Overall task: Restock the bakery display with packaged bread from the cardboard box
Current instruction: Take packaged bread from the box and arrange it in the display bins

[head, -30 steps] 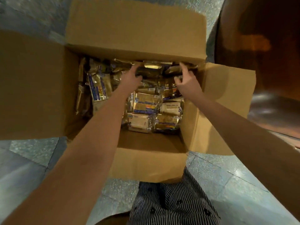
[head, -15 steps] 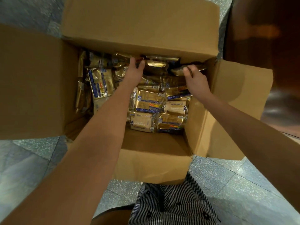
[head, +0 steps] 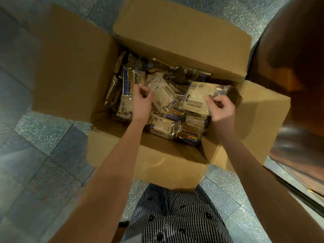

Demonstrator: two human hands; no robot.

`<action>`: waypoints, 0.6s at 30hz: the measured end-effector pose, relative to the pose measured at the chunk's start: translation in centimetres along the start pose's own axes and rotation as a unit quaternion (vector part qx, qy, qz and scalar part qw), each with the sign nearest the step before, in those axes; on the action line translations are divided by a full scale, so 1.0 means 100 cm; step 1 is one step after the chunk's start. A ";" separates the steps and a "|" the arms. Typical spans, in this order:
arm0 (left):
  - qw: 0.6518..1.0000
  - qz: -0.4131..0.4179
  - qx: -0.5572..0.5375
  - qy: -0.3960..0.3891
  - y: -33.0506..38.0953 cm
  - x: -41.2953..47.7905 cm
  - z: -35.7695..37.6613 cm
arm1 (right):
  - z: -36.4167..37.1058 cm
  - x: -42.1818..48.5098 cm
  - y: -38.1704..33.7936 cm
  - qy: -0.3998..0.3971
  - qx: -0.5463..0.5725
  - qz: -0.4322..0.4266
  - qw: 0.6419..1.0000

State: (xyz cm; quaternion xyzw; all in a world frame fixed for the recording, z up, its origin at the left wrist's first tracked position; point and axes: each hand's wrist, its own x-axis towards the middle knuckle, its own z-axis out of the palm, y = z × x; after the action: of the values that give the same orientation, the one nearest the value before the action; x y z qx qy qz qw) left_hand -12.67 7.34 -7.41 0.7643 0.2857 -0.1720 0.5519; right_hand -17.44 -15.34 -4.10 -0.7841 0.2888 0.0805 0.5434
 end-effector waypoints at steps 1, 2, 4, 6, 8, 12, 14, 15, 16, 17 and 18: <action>1.000 0.007 -0.016 0.021 0.000 -0.010 -0.011 | 0.005 -0.005 -0.005 0.009 -0.003 0.007 1.000; 0.999 0.015 -0.029 0.041 -0.001 -0.019 -0.022 | 0.010 -0.010 -0.010 0.019 -0.009 0.017 1.000; 0.995 0.028 -0.060 0.075 -0.001 -0.040 -0.043 | 0.021 -0.024 -0.021 0.020 -0.010 0.017 1.000; 0.988 0.040 -0.101 0.114 0.001 -0.063 -0.061 | 0.029 -0.040 -0.034 -0.003 0.006 -0.006 1.000; 0.978 0.046 -0.141 0.149 0.001 -0.086 -0.079 | 0.032 -0.055 -0.045 -0.034 0.019 -0.017 0.999; 0.963 0.044 -0.197 0.179 -0.006 -0.135 -0.112 | 0.038 -0.084 -0.064 -0.128 0.051 -0.030 0.990; 0.953 0.049 -0.221 0.201 -0.015 -0.160 -0.128 | 0.041 -0.099 -0.071 -0.181 0.060 -0.020 0.981; 0.947 0.050 -0.228 0.220 -0.021 -0.172 -0.136 | 0.043 -0.108 -0.072 -0.219 0.064 -0.010 0.974; 0.939 0.054 -0.232 0.248 -0.030 -0.190 -0.149 | 0.048 -0.120 -0.073 -0.264 0.063 -0.004 0.962; 0.939 0.047 -0.230 0.253 -0.036 -0.197 -0.154 | 0.049 -0.124 -0.072 -0.286 0.065 0.013 0.956; 0.938 0.036 -0.231 0.255 -0.043 -0.206 -0.160 | 0.050 -0.130 -0.072 -0.297 0.059 0.021 0.953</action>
State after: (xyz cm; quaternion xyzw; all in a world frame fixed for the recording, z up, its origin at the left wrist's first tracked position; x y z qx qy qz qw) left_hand -32.20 18.28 6.58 0.6439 0.4208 0.1193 0.6277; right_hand -23.28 -4.32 5.38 -0.6849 0.1350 0.3042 0.6482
